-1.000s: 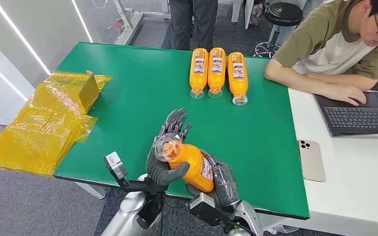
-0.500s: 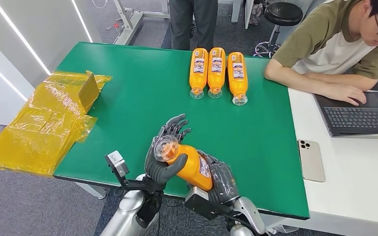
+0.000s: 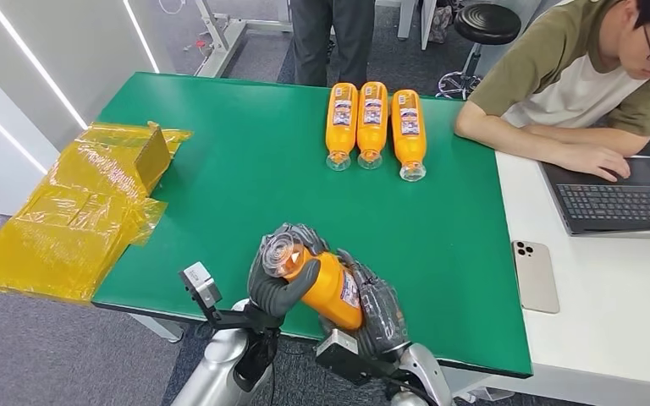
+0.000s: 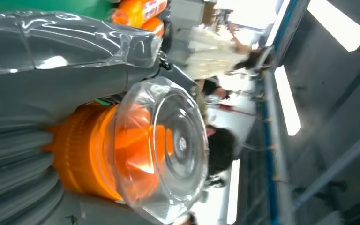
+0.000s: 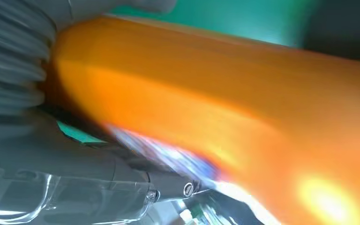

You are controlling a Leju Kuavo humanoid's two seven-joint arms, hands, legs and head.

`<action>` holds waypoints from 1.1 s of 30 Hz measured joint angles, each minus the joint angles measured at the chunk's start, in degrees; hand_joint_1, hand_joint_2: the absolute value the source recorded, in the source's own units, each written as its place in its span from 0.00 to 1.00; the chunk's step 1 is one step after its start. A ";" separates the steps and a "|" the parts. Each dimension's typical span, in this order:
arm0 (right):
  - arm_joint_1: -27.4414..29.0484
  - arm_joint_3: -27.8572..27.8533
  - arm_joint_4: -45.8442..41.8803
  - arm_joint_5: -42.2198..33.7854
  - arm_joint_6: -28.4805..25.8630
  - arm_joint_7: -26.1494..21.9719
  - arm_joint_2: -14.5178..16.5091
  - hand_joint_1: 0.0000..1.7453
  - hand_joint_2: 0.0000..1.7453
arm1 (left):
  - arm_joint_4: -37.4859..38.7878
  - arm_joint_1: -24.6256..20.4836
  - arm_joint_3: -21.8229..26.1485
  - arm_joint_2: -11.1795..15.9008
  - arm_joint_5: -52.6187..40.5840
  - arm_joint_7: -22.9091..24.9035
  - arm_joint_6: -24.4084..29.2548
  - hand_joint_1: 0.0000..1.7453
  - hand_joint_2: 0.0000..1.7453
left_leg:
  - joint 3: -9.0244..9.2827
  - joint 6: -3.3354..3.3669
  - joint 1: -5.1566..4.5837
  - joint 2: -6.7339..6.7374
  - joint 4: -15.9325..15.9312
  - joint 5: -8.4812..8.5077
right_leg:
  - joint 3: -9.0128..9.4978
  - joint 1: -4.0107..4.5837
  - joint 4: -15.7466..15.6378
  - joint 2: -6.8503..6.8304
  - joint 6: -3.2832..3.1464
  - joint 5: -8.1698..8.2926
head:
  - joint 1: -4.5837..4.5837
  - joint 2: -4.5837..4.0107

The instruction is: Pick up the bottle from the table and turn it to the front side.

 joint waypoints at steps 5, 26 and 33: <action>1.20 0.07 -2.86 -6.18 -6.36 -4.08 2.36 0.00 1.00 | -0.11 -0.01 -0.01 -0.03 -0.07 0.41 1.53 1.00 1.00 | 0.00 0.00 0.01 0.01 -0.01 0.00 | -0.01 0.00 0.00 0.02 0.00 -0.01 | 0.01 0.00; 3.93 2.81 -14.63 -19.08 -13.01 -13.61 5.80 0.00 1.00 | -11.72 -1.71 5.43 4.92 -57.59 11.65 55.54 1.00 1.00 | 0.00 -0.01 0.01 0.04 -0.02 0.01 | -0.01 0.01 0.06 0.04 -0.01 0.00 | 0.02 0.00; 4.04 2.75 -16.72 -22.05 -13.01 -13.69 5.84 0.00 1.00 | -7.51 -9.17 10.63 12.60 -77.50 21.35 54.55 1.00 1.00 | 0.01 -0.08 0.04 0.02 -0.02 0.08 | -0.03 0.02 0.10 0.02 -0.04 0.01 | 0.05 0.00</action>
